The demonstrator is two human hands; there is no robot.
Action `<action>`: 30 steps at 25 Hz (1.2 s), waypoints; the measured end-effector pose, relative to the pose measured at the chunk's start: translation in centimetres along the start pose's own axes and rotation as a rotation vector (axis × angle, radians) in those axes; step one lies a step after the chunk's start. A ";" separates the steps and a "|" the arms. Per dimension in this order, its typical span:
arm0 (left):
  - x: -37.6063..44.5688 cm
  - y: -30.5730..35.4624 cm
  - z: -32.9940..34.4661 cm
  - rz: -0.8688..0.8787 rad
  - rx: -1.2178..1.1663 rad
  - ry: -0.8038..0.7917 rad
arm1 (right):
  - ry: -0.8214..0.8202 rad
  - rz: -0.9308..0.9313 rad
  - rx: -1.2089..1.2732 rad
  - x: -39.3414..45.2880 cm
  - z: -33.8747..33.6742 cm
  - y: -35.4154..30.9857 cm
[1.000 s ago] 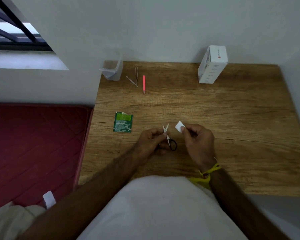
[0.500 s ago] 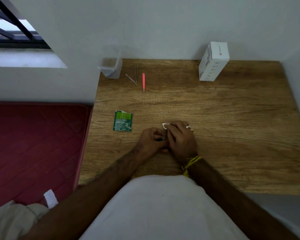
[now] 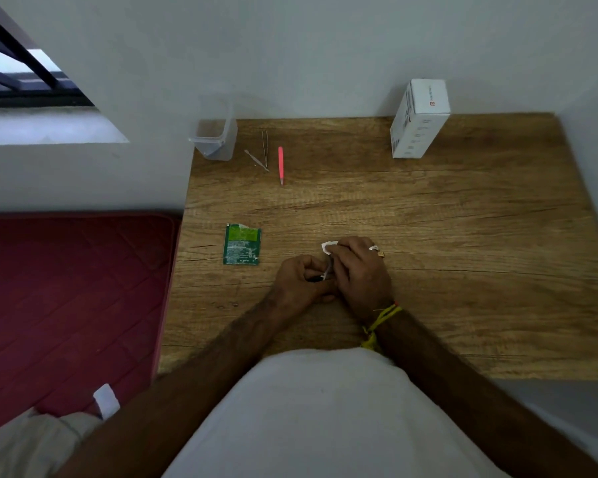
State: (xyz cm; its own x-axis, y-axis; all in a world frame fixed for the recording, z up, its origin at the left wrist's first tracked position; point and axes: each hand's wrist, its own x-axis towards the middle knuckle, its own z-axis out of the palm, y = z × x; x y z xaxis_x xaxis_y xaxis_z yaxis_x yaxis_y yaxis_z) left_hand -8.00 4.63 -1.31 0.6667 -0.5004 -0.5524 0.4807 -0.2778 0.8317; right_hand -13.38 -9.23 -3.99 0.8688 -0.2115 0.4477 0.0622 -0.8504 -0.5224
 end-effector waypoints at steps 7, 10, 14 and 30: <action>-0.1 0.2 0.0 -0.013 -0.019 -0.004 | -0.014 0.006 0.000 0.5 0.0 -0.2; -0.1 0.1 0.1 -0.016 -0.016 -0.010 | 0.001 0.032 -0.002 0.4 -0.2 0.0; -0.2 0.2 0.0 -0.010 -0.027 -0.014 | 0.037 0.051 -0.002 -0.2 -0.5 -0.2; -0.3 0.3 0.1 -0.027 -0.020 -0.014 | -0.033 -0.095 -0.080 -1.2 -1.2 0.2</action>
State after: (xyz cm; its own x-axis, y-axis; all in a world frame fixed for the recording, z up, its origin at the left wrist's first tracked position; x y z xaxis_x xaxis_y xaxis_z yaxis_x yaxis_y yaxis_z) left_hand -8.09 4.60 -0.87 0.6450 -0.5048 -0.5737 0.5097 -0.2751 0.8152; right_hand -15.00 -9.68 -3.79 0.8767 -0.1131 0.4676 0.1067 -0.9021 -0.4182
